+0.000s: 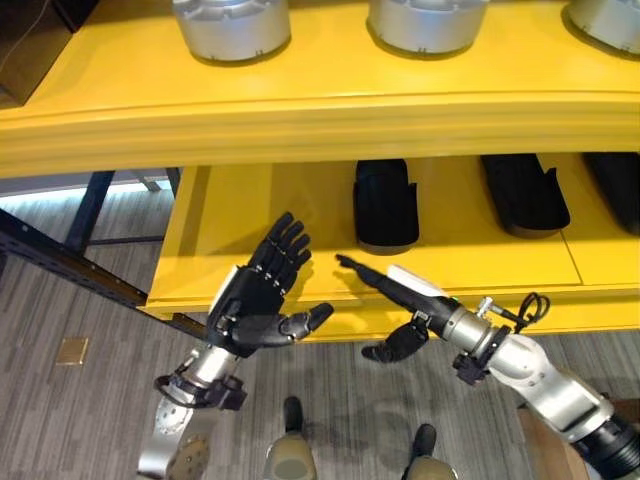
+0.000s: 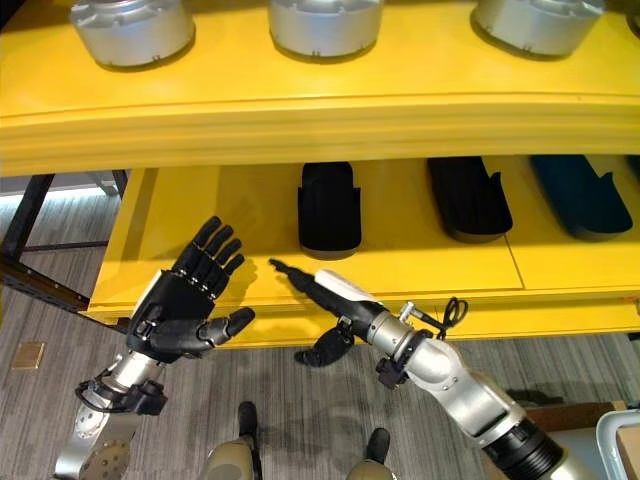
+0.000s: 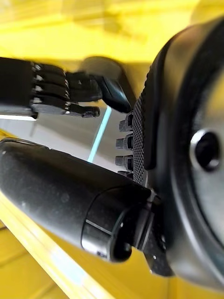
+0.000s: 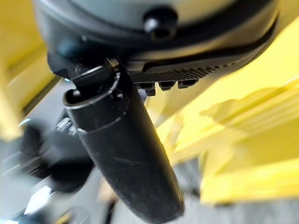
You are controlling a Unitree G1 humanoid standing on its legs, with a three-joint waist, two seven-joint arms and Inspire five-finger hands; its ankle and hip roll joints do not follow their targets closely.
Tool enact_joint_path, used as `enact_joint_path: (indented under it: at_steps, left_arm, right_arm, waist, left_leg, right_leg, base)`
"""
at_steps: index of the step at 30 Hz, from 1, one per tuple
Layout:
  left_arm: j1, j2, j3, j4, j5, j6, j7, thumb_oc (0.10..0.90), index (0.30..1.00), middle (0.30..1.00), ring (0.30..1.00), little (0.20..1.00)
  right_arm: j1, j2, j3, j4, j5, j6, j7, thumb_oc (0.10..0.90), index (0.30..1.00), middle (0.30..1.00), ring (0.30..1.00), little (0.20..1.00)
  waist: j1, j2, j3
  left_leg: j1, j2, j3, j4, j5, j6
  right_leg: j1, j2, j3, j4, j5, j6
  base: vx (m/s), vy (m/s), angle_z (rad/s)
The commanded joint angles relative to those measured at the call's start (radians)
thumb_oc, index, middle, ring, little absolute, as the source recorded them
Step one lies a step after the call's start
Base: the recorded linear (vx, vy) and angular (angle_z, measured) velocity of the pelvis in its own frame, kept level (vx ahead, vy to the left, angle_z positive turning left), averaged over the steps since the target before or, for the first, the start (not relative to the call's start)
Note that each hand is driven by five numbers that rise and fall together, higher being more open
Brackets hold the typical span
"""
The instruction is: Move parts from the plastic box to the shelf.
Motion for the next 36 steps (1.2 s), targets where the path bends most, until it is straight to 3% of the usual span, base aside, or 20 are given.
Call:
enact_joint_path:
  at_steps: [1,3,5,11,17,21,24,36]
  left_arm:
    - [-0.078,0.052,0.024,-0.111,0.033,-0.068,-0.009,0.900,1.000,1.000,1.000,1.000]
    - [-0.070,0.063,0.026,-0.111,0.042,-0.065,-0.009,0.900,1.000,1.000,1.000,1.000]
    - [-0.065,0.070,0.028,-0.111,0.039,-0.069,-0.001,0.900,1.000,1.000,1.000,1.000]
    - [-0.041,0.079,0.052,-0.091,0.024,-0.074,-0.048,0.900,1.000,1.000,1.000,1.000]
    - [-0.047,0.044,0.048,-0.061,0.032,-0.066,-0.074,0.900,1.000,1.000,1.000,1.000]
    - [-0.044,0.038,0.048,-0.060,0.028,-0.059,-0.085,0.900,1.000,1.000,1.000,1.000]
    - [-0.041,0.022,0.050,-0.055,0.027,-0.055,-0.097,0.900,1.000,1.000,1.000,1.000]
    - [-0.046,0.004,0.041,-0.043,0.013,-0.025,-0.124,0.900,1.000,1.000,1.000,1.000]
  right_arm:
    - [-0.105,0.017,0.009,-0.095,0.040,-0.044,0.120,0.900,1.000,1.000,1.000,1.000]
    - [-0.087,-0.002,0.040,-0.084,-0.015,0.011,0.183,0.900,1.000,1.000,1.000,1.000]
    - [-0.085,-0.011,0.049,-0.073,-0.046,0.013,0.180,0.900,1.000,1.000,1.000,1.000]
    - [-0.062,-0.059,0.042,-0.006,-0.307,-0.034,0.059,0.900,1.000,1.000,1.000,1.000]
    - [-0.099,-0.020,0.022,0.129,-0.483,-0.028,-0.039,0.900,1.000,1.000,1.000,1.000]
    - [-0.107,-0.008,0.009,0.171,-0.543,-0.014,-0.119,0.900,1.000,1.000,1.000,1.000]
    - [-0.116,0.026,-0.035,0.214,-0.581,-0.019,-0.236,0.900,1.000,1.000,1.000,1.000]
    - [-0.141,0.095,0.004,0.378,-0.650,0.022,-0.240,0.900,1.000,1.000,1.000,1.000]
  waist:
    - [0.022,-0.029,-0.079]
    - [0.032,-0.036,-0.085]
    - [0.035,-0.039,-0.087]
    - [0.042,-0.048,-0.093]
    - [0.042,-0.041,-0.101]
    - [0.043,-0.035,-0.104]
    - [0.042,-0.026,-0.104]
    - [0.055,-0.016,-0.111]
  left_leg:
    - [0.042,0.053,0.075,0.083,-0.120,0.006]
    - [0.047,0.054,0.071,0.078,-0.116,0.003]
    - [0.050,0.054,0.072,0.075,-0.115,0.003]
    - [0.060,0.058,0.067,0.069,-0.112,0.000]
    - [0.065,0.056,0.064,0.077,-0.120,0.002]
    - [0.066,0.055,0.061,0.080,-0.124,0.003]
    - [0.064,0.053,0.060,0.088,-0.133,0.005]
    - [0.062,0.048,0.054,0.098,-0.146,0.008]
  right_leg:
    - [-0.043,-0.034,-0.032,0.115,-0.086,-0.019]
    - [-0.034,-0.029,-0.041,0.110,-0.087,-0.019]
    - [-0.031,-0.028,-0.044,0.109,-0.087,-0.019]
    - [-0.021,-0.024,-0.054,0.107,-0.087,-0.017]
    - [-0.013,-0.023,-0.055,0.109,-0.093,-0.022]
    - [-0.012,-0.025,-0.057,0.114,-0.096,-0.023]
    - [-0.015,-0.028,-0.056,0.121,-0.100,-0.024]
    - [-0.013,-0.034,-0.065,0.130,-0.111,-0.030]
  base:
    - [0.02,-0.031,0.01]
    - [0.04,-0.048,0.02]
    - [0.03,-0.032,0.01]
    - [0.03,-0.028,0.06]
    - [0.02,0.006,0.00]
    - [0.00,0.000,0.00]
    - [0.01,0.012,0.00]
    - [0.00,0.005,0.01]
